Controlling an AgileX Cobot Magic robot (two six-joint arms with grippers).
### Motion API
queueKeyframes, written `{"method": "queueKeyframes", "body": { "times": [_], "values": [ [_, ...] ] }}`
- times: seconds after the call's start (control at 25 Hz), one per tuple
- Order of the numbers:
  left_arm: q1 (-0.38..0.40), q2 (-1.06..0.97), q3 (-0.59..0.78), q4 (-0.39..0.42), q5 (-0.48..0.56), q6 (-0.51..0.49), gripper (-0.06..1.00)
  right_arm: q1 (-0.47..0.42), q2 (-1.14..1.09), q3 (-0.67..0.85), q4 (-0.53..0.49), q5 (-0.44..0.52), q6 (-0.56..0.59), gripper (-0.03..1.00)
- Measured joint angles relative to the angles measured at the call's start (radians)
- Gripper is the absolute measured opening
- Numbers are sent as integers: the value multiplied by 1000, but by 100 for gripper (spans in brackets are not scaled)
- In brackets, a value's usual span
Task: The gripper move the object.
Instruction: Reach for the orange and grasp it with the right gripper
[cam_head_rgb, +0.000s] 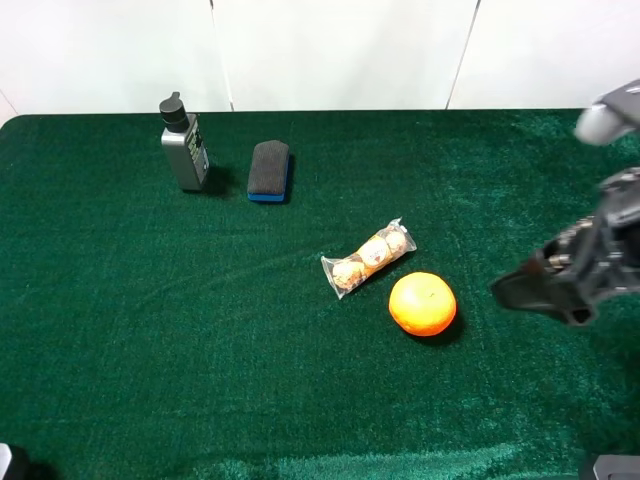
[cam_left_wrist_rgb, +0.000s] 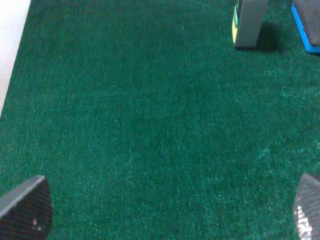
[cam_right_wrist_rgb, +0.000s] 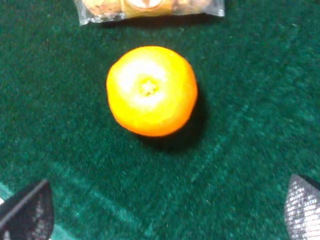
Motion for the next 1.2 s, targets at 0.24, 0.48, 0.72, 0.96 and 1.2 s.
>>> {"method": "queueKeyframes", "body": {
  "times": [0.24, 0.48, 0.72, 0.96, 1.2],
  "values": [
    [0, 0, 0, 0, 0, 0, 98, 79, 187, 0, -3, -127, -3, 69],
    [0, 0, 0, 0, 0, 0, 98, 101, 340, 0, -4, -223, -3, 69],
    [0, 0, 0, 0, 0, 0, 98, 101, 440, 0, 0, -282, -3, 69],
    [0, 0, 0, 0, 0, 0, 98, 101, 507, -1, 12, -322, -4, 69],
    [0, 0, 0, 0, 0, 0, 98, 101, 550, -1, 73, -356, -57, 69]
  ]
}}
